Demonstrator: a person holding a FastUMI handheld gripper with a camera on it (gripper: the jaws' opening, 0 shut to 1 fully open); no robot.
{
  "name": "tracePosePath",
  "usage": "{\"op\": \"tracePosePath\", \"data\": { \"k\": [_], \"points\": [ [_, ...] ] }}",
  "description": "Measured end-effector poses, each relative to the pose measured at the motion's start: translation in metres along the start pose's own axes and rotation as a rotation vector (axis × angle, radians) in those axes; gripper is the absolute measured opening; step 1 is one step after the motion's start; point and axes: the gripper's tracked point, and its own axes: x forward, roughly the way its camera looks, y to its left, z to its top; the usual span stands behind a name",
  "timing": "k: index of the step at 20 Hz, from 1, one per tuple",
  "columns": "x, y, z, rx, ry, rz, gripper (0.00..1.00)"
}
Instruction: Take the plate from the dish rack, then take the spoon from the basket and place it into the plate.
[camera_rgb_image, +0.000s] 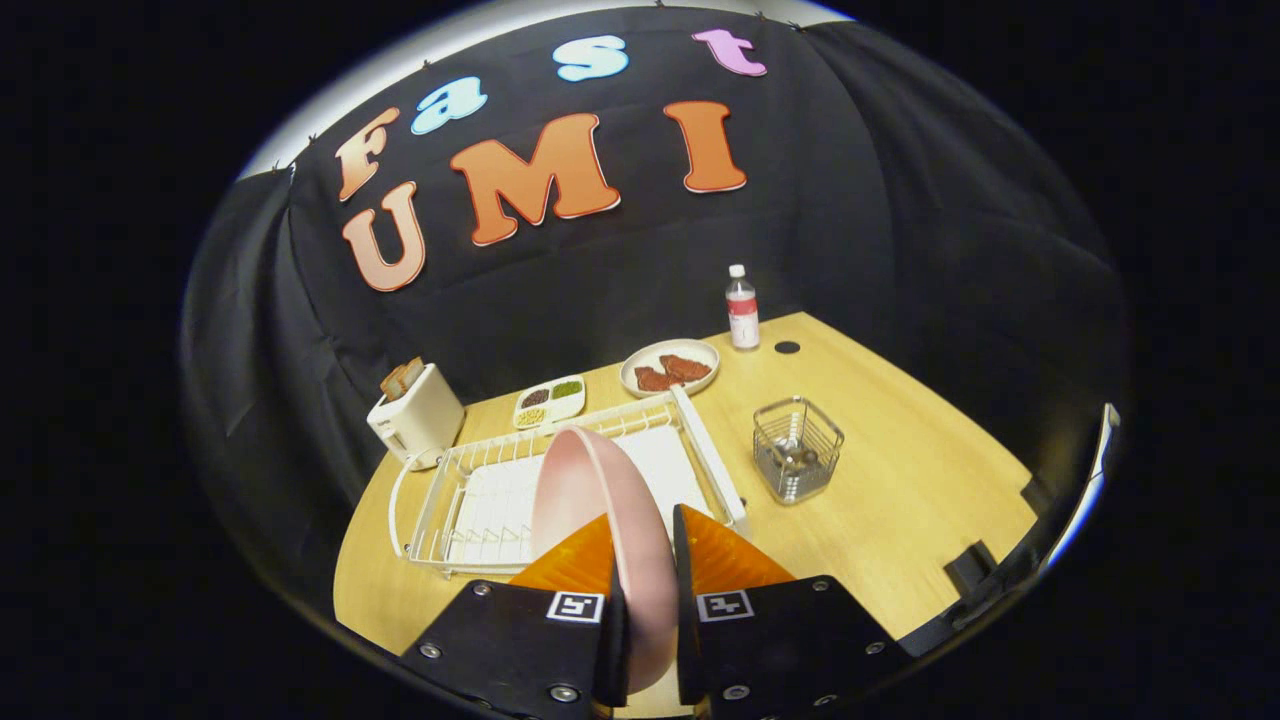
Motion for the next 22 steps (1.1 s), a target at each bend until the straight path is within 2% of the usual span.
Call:
{"op": "tracePosePath", "data": {
  "k": [6,13,15,20,22],
  "points": [
    [-0.02,0.0,-0.057,0.095,0.066,0.042,0.19],
    [-0.006,-0.008,-0.121,0.154,0.156,0.05,0.2],
    [0.001,-0.006,-0.134,0.157,0.178,0.059,0.2],
    [0.017,0.005,-0.143,0.257,0.172,0.123,0.2],
    [0.024,0.003,-0.155,0.293,0.203,0.113,0.2]
  ]
}}
